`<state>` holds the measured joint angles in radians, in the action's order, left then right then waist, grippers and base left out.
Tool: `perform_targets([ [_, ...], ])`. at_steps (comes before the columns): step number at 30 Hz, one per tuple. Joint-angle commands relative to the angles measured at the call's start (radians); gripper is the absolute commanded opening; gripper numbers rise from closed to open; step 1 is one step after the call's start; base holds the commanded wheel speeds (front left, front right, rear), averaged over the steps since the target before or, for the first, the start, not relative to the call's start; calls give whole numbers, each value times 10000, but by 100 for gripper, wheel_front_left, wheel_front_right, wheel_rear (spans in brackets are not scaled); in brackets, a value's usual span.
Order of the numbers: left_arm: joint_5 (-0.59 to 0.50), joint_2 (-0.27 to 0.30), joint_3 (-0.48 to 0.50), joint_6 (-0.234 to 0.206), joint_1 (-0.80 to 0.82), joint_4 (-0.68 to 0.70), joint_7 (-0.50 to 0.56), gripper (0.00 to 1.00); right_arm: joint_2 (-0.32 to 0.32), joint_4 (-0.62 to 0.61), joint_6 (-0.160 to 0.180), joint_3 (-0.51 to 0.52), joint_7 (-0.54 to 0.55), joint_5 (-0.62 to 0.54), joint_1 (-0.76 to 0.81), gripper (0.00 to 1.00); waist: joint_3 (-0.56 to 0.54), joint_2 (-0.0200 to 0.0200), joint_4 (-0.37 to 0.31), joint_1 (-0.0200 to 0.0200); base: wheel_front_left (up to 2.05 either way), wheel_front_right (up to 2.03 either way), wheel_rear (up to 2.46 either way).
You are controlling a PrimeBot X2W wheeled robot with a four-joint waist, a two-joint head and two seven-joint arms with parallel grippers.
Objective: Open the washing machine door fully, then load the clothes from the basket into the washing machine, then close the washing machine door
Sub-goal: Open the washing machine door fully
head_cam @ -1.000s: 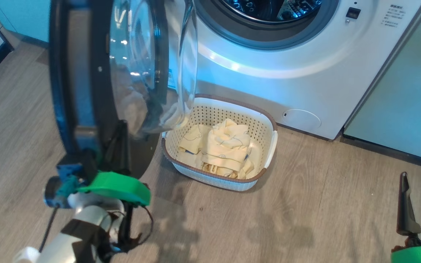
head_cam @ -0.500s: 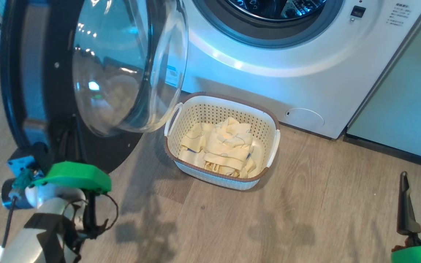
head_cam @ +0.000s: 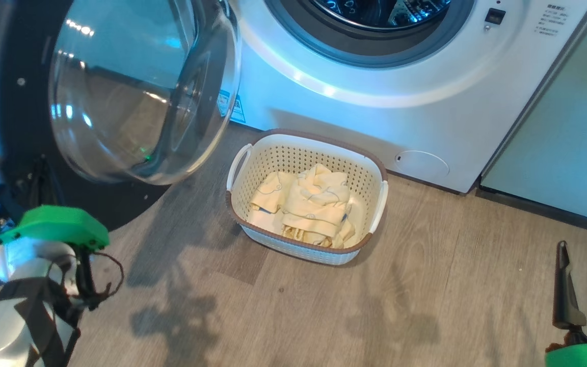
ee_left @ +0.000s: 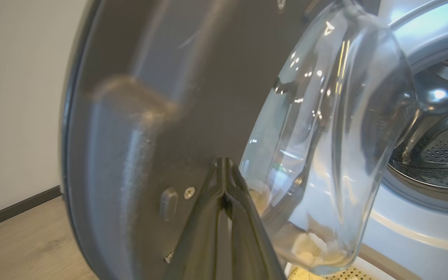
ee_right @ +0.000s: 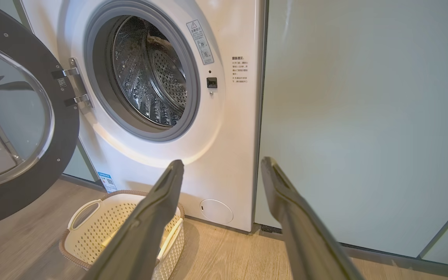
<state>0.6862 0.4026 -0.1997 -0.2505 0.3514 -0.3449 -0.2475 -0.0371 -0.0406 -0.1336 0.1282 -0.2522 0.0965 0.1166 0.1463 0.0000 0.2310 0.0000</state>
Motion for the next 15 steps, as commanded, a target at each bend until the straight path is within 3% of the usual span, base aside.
perform_targets([
  [1, -122, 550, 578, -2197, 623, 80, -137, 0, -131, -290, 29, -195, -95, 16, -336, 100, 42, 0, 5, 0, 0, 0, 0],
  [15, -612, 730, 1452, -1536, 1585, -1405, -142, 0, -131, -291, 29, -156, -95, -65, -501, 100, 291, 0, -155, 0, 0, 0, 0],
])
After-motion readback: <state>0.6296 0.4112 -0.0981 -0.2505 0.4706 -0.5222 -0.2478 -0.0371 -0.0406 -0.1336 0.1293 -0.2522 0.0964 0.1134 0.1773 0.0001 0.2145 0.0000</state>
